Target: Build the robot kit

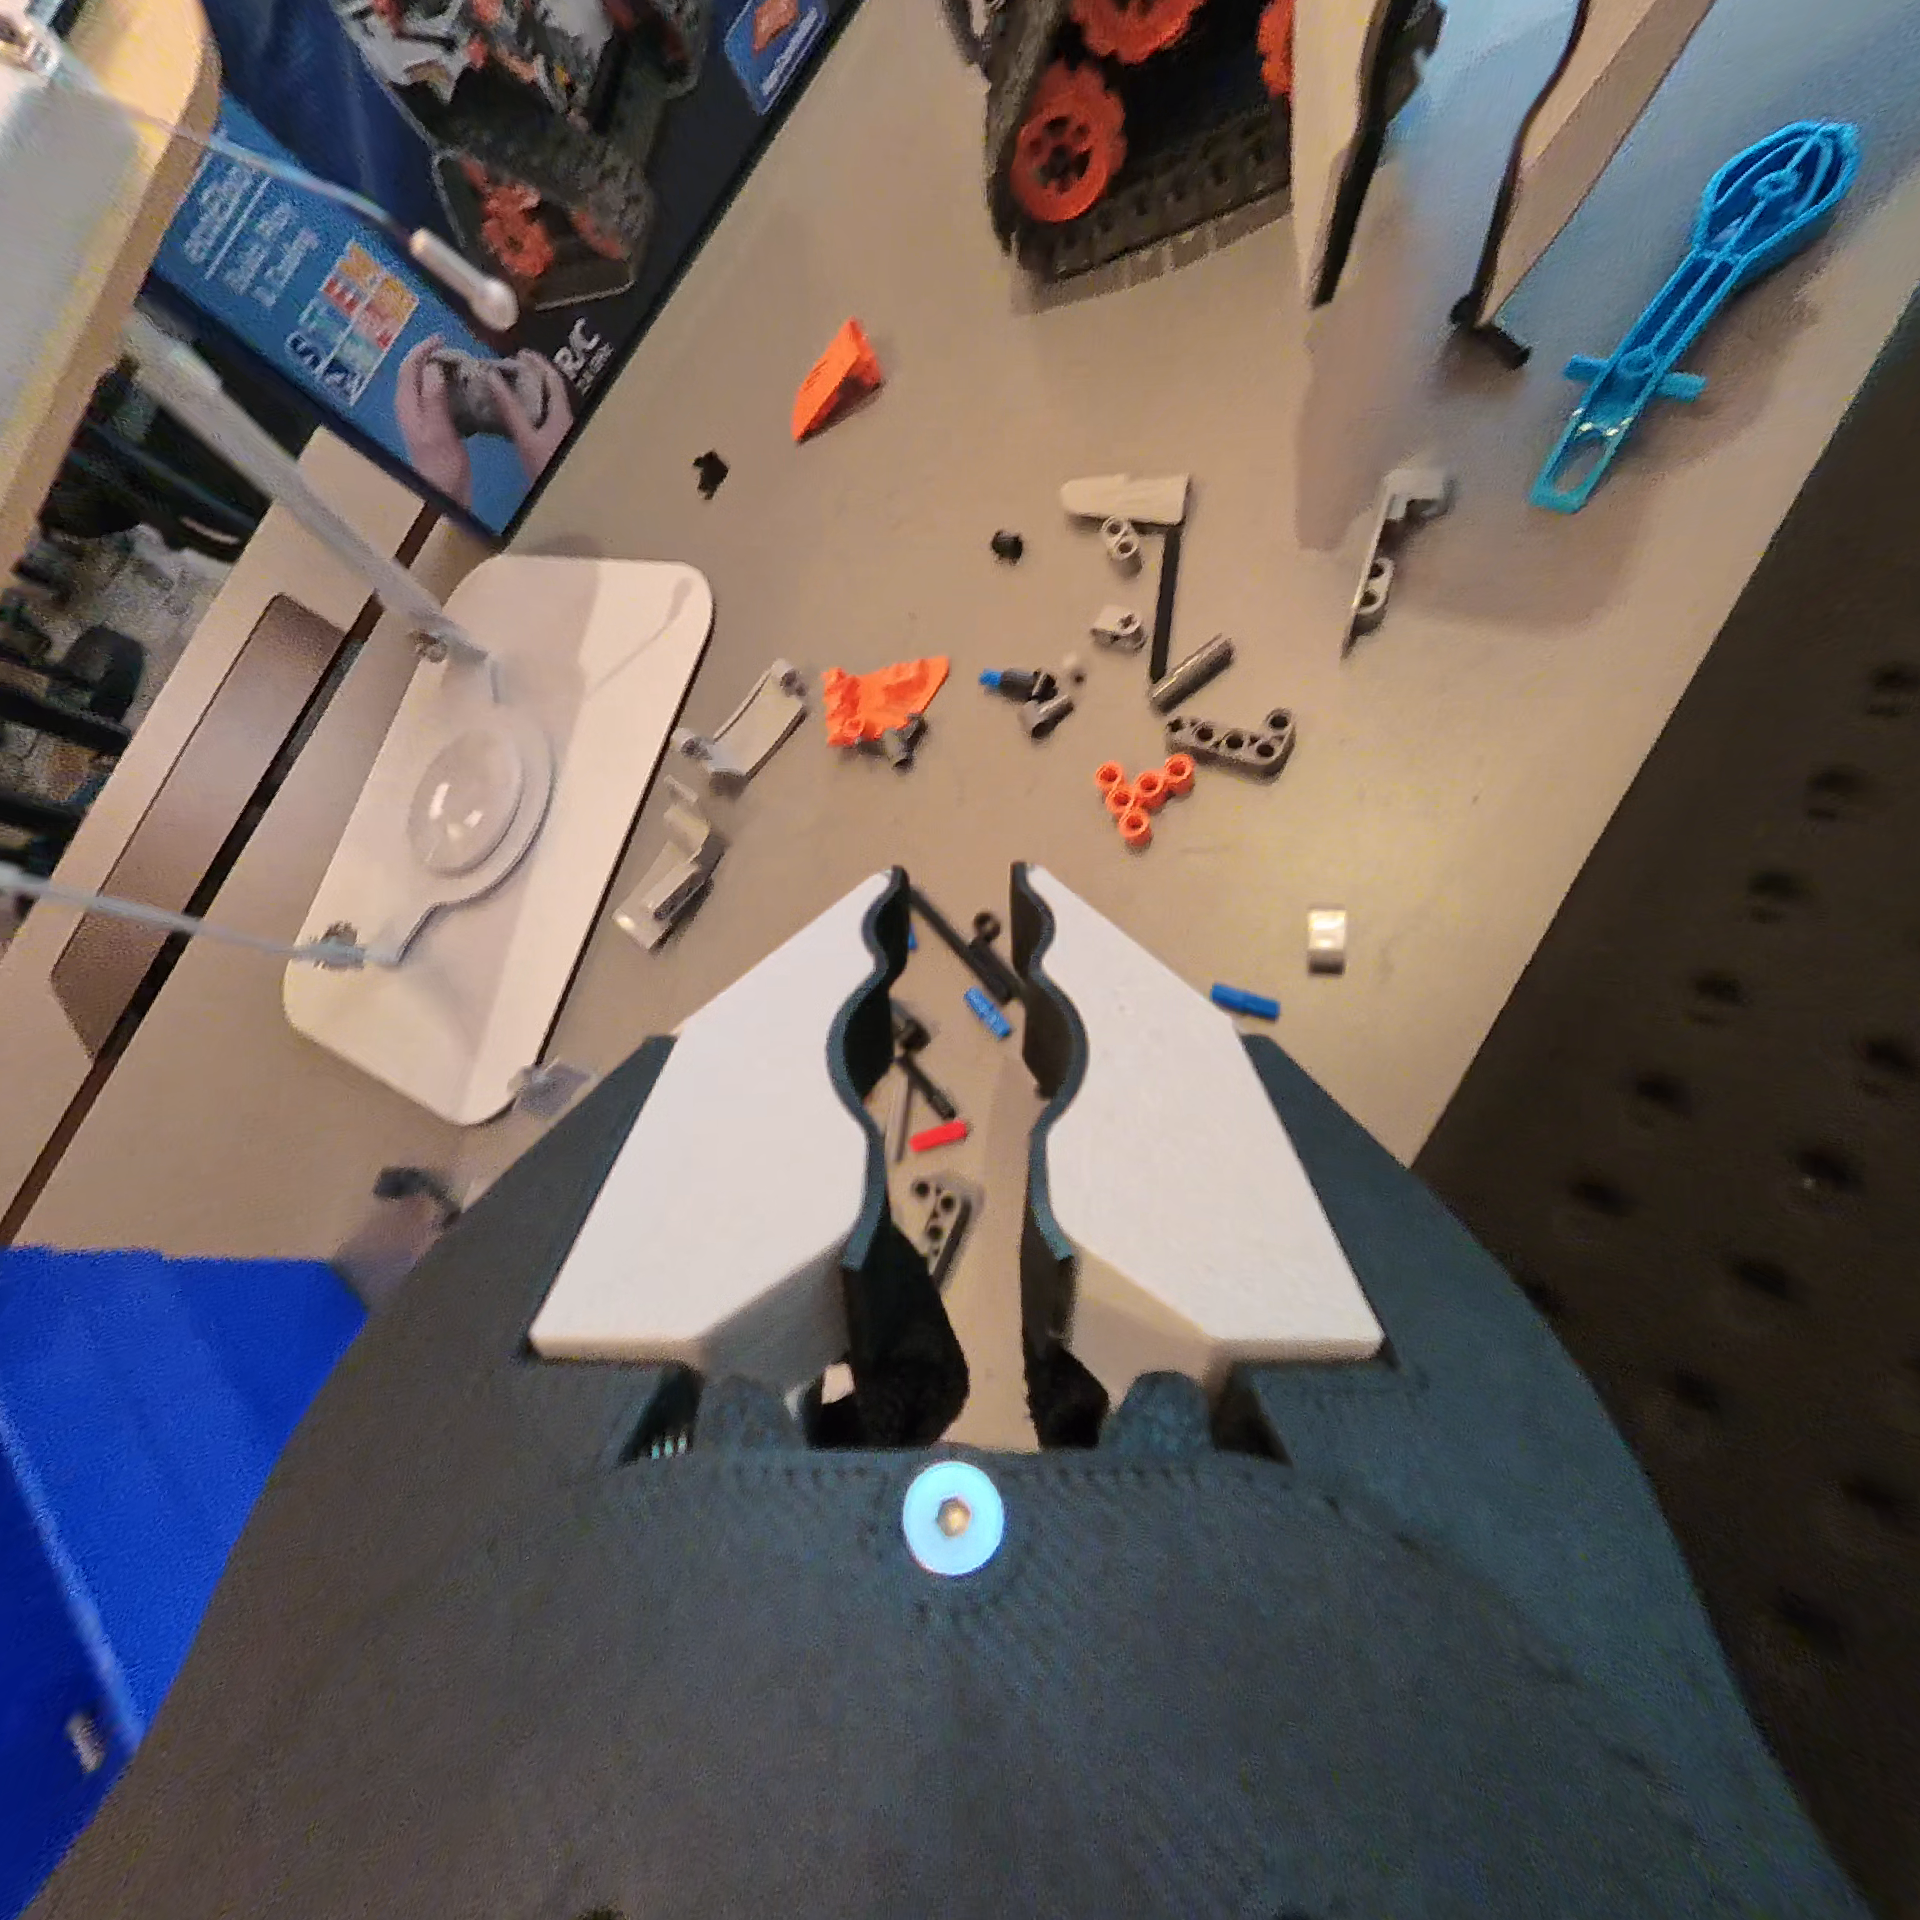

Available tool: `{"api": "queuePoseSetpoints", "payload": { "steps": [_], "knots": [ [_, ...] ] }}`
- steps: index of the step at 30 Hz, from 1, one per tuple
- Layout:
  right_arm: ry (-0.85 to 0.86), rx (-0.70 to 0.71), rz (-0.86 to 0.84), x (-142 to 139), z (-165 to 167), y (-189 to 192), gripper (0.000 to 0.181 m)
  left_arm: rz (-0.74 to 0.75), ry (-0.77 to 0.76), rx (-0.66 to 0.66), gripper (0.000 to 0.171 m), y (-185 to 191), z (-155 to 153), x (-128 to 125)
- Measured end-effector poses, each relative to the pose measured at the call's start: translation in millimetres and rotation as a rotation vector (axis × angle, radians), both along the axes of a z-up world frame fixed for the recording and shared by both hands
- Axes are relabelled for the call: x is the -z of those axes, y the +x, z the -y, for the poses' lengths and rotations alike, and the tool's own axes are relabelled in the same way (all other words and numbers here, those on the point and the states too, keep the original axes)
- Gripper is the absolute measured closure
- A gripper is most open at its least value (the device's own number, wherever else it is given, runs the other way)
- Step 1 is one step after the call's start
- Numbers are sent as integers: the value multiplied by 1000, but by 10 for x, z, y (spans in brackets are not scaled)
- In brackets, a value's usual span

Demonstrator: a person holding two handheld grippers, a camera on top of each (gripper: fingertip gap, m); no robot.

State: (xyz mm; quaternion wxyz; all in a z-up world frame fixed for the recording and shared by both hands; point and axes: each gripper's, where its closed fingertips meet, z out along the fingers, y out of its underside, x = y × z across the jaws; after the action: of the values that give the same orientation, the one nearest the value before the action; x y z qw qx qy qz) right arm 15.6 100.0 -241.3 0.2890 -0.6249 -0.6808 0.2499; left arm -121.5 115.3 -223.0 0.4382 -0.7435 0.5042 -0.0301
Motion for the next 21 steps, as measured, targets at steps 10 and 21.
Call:
{"api": "queuePoseSetpoints", "payload": {
  "steps": [10, 21],
  "knots": [
    [39, 55, -93, -312, 37, -352, 159, -36, -4, -102, 153, -402, -3, 58],
    [86, 95, -107, -184, -94, -413, 160, -65, -46, -149, 150, -667, 12, 143]
  ]
}}
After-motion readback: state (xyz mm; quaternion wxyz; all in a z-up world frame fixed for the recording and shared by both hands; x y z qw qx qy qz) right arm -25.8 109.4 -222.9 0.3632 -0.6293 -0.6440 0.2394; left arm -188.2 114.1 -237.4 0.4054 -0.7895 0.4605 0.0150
